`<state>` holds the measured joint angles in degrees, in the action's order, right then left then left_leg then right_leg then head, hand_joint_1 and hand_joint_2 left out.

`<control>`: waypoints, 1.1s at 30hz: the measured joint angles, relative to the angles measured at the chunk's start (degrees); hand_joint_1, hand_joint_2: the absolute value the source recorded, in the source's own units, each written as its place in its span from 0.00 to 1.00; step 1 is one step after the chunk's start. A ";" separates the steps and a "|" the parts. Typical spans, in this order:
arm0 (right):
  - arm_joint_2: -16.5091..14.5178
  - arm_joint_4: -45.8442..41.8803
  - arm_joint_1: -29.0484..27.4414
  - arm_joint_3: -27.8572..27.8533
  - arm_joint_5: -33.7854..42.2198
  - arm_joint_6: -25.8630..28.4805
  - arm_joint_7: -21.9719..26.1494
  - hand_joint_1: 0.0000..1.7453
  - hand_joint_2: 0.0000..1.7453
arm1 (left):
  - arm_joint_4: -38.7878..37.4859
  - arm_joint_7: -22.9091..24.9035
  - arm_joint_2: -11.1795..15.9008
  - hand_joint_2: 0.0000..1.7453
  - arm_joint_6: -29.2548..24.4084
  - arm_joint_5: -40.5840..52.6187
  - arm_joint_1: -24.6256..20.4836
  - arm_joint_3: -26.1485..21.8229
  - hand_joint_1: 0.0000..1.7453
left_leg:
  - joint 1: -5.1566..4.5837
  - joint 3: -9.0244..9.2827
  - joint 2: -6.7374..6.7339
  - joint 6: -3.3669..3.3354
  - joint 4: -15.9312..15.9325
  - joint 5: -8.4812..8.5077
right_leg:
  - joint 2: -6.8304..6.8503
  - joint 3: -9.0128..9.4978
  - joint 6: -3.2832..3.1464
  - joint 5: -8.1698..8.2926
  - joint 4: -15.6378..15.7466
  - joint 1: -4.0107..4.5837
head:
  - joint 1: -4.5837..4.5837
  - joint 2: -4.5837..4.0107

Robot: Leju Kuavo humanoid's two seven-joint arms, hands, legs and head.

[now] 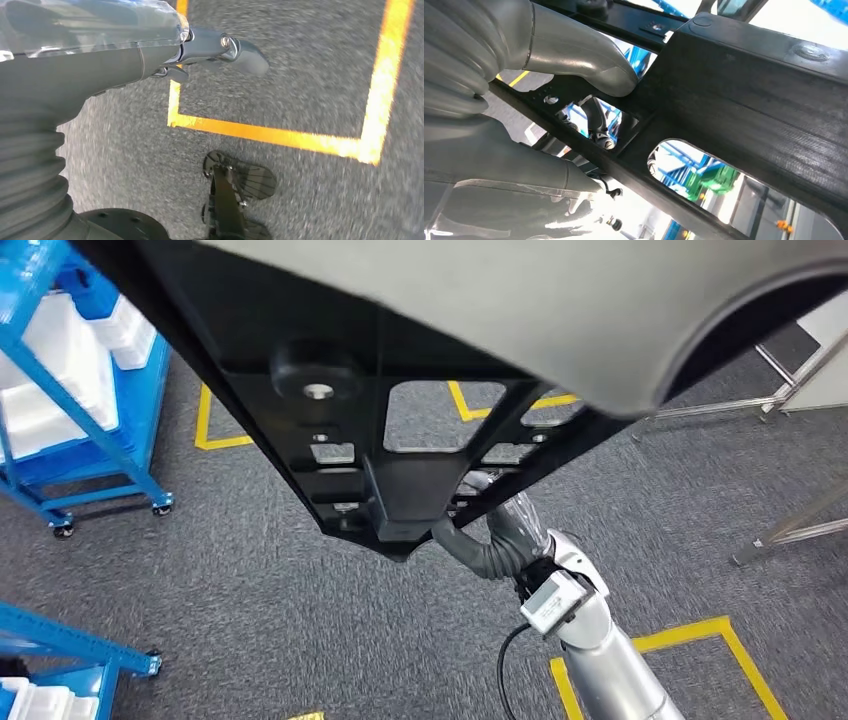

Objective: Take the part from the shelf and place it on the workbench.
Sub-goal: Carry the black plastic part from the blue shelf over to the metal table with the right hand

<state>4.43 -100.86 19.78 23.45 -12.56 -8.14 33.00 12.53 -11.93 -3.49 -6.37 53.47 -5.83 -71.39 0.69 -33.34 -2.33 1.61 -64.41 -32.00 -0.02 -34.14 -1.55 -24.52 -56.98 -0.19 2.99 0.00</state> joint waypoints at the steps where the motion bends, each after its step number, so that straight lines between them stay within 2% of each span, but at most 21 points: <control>1: -0.01 0.01 -0.04 0.00 0.01 -0.01 -0.04 1.00 1.00 | -0.01 -0.01 -0.04 1.00 0.05 0.01 0.11 -0.01 0.00 | 0.04 -2.06 1.14 0.11 -4.19 -1.82 | -0.66 -0.01 -0.16 0.01 -0.02 0.01 | 0.01 0.00; 2: -0.02 0.01 -0.18 0.00 0.01 -0.03 -0.07 1.00 1.00 | -0.01 -0.01 -0.07 1.00 0.08 0.05 0.25 -0.01 0.00 | 0.06 -3.94 1.66 0.23 -7.77 -2.97 | -1.42 -0.01 -0.22 0.00 -0.05 0.05 | 0.01 0.00; 3: -0.01 0.01 -0.32 0.00 0.01 -0.03 -0.13 1.00 1.00 | -0.01 -0.01 -0.07 1.00 0.11 0.12 0.38 -0.02 0.00 | 0.08 -5.08 1.85 0.31 -9.63 -3.04 | -2.22 0.01 -0.23 0.00 -0.11 0.09 | 0.01 0.00; 4: -0.01 0.01 -0.42 0.00 -0.02 -0.02 -0.22 1.00 1.00 | -0.01 -0.02 -0.07 1.00 0.22 0.30 0.45 -0.01 0.00 | 0.11 -5.12 1.94 0.33 -9.05 -1.84 | -3.05 0.03 -0.20 -0.02 -0.21 0.09 | 0.01 0.00; 6: -0.01 0.01 -0.48 0.00 -0.14 0.01 -0.39 1.00 1.00 | -0.01 -0.03 -0.03 1.00 0.60 0.80 0.45 0.01 0.00 | 0.35 -2.42 3.07 0.31 -2.14 2.65 | -4.64 0.06 0.05 -0.18 -0.59 -0.03 | 0.01 0.00; 7: -0.01 0.01 -0.46 0.00 -0.25 0.03 -0.46 1.00 1.00 | -0.01 -0.02 -0.02 1.00 0.80 1.04 0.43 0.03 0.00 | 0.57 -0.75 4.63 0.28 1.81 4.27 | -5.37 -0.09 0.32 -0.30 -0.93 -0.02 | 0.01 0.00; 9: -0.03 0.01 -0.45 0.02 -0.50 0.07 -0.61 1.00 1.00 | -0.01 0.06 -0.03 1.00 1.02 1.27 0.42 0.05 0.00 | 0.80 0.97 7.03 -0.06 5.85 5.32 | -6.65 -0.68 1.01 -0.31 -1.42 -0.08 | 0.01 0.00; 10: -0.03 0.01 -0.48 0.02 -0.54 0.07 -0.68 1.00 1.00 | -0.01 0.16 -0.05 1.00 1.07 1.30 0.41 0.07 0.00 | 0.73 1.07 7.25 -0.37 6.05 5.09 | -7.32 -0.98 1.42 -0.17 -1.46 -0.12 | 0.01 0.00; 11: -0.02 0.02 -0.53 0.02 -0.48 0.05 -0.75 1.00 1.00 | -0.01 0.29 -0.10 1.00 1.05 1.31 0.38 0.07 0.00 | 0.72 1.06 6.59 -0.80 6.10 5.22 | -7.95 -1.22 1.81 0.00 -1.37 -0.22 | 0.01 0.00; 12: 0.02 0.02 -0.59 -0.01 -0.27 0.01 -0.73 1.00 1.00 | -0.01 0.46 -0.18 1.00 1.01 1.31 0.31 0.08 0.00 | 0.71 1.13 5.87 -1.23 6.33 5.40 | -7.57 -1.41 2.11 -0.05 -1.51 -0.25 | 0.01 0.00; 14: 0.14 0.10 -0.52 -0.16 0.39 -0.15 -0.58 1.00 1.00 | -0.01 0.84 -0.38 1.00 0.79 1.27 0.19 0.09 0.00 | 0.72 1.27 4.33 -2.10 6.84 5.74 | -4.40 -2.80 2.55 -1.72 -4.18 -0.14 | 0.00 0.00; 16: 0.24 0.30 -0.42 -0.32 1.02 -0.33 -0.34 1.00 1.00 | -0.01 1.20 -0.51 1.00 0.56 1.19 0.35 0.08 0.00 | 0.41 1.27 2.73 -2.56 6.96 5.73 | -1.08 -6.13 2.85 -5.29 -11.13 -0.18 | 0.00 0.00; 18: 0.31 0.64 -0.49 -0.40 1.37 -0.50 -0.21 1.00 1.00 | -0.01 1.45 -0.57 1.00 0.48 0.98 0.57 0.07 0.00 | 0.22 1.24 1.02 -2.67 6.94 5.61 | -0.46 -9.14 3.14 -7.26 -17.22 -0.41 | -0.01 0.00; 19: 0.36 0.83 -0.52 -0.43 1.46 -0.61 -0.18 1.00 1.00 | -0.01 1.50 -0.63 1.00 0.49 0.89 0.58 0.06 0.00 | 0.18 1.26 0.20 -2.66 6.93 5.53 | -0.34 -9.25 3.22 -6.74 -17.53 -0.51 | -0.01 0.00; 21: 0.46 1.13 -0.55 -0.55 1.55 -0.86 -0.08 1.00 1.00 | -0.01 1.38 -0.80 1.00 0.62 0.78 0.46 0.05 0.00 | 0.15 1.45 -1.15 -2.45 6.87 5.29 | 0.62 -5.85 3.19 -3.18 -11.31 -0.60 | -0.01 0.00; 23: 0.56 1.27 -0.58 -0.76 1.58 -1.01 0.08 1.00 1.00 | -0.01 1.21 -0.94 1.00 0.80 0.87 0.39 0.07 0.00 | -0.07 1.74 -2.19 -2.00 6.79 4.95 | 2.78 -1.90 2.66 -0.92 -3.85 -0.14 | -0.01 0.00; 25: 0.66 1.31 -0.75 -0.97 1.63 -1.03 0.21 1.00 1.00 | -0.01 1.14 -0.99 1.00 0.91 1.02 0.40 0.07 0.00 | -0.32 2.00 -3.15 -1.41 6.77 4.66 | 3.40 -0.87 1.95 -0.91 -1.49 0.40 | -0.01 0.00; 27: 0.76 1.34 -1.02 -1.18 1.66 -1.04 0.26 1.00 1.00 | -0.01 1.14 -1.02 1.00 0.96 1.13 0.32 0.07 0.00 | -0.25 2.28 -3.85 -0.77 6.71 4.29 | 2.05 -0.87 1.30 -0.74 -1.28 0.35 | -0.01 0.00; 29: 0.87 1.39 -1.10 -1.41 1.69 -1.05 0.30 1.00 1.00 | -0.01 1.14 -1.04 1.00 1.01 1.18 0.17 0.07 0.00 | 0.00 1.56 -2.02 -0.26 4.58 2.70 | 0.92 -0.60 0.60 -0.51 -0.85 0.02 | 0.01 0.00; 31: 0.91 1.50 -1.18 -1.52 1.73 -1.09 0.34 1.00 1.00 | -0.01 1.19 -1.07 1.00 0.99 1.20 0.27 0.07 0.00 | 0.14 -1.61 0.82 -0.02 -2.15 -0.79 | -0.21 -0.47 0.13 -0.43 -0.69 -0.11 | 0.01 0.00; 33: 0.91 1.70 -1.54 -1.53 1.74 -1.13 0.37 1.00 1.00 | -0.01 1.38 -1.09 1.00 0.81 1.21 0.59 0.07 0.00 | 0.16 -5.32 1.76 0.11 -9.20 -3.18 | -1.62 -0.46 -0.02 -0.45 -0.76 -0.01 | 0.01 0.00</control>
<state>5.34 -99.15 18.23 21.92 -10.82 -9.27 33.36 12.52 -10.55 -4.58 -5.56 54.69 -5.23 -71.32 0.85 -38.66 -0.56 1.71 -73.61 -35.18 -1.64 -34.59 -1.57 -24.97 -57.73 -0.20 2.99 0.00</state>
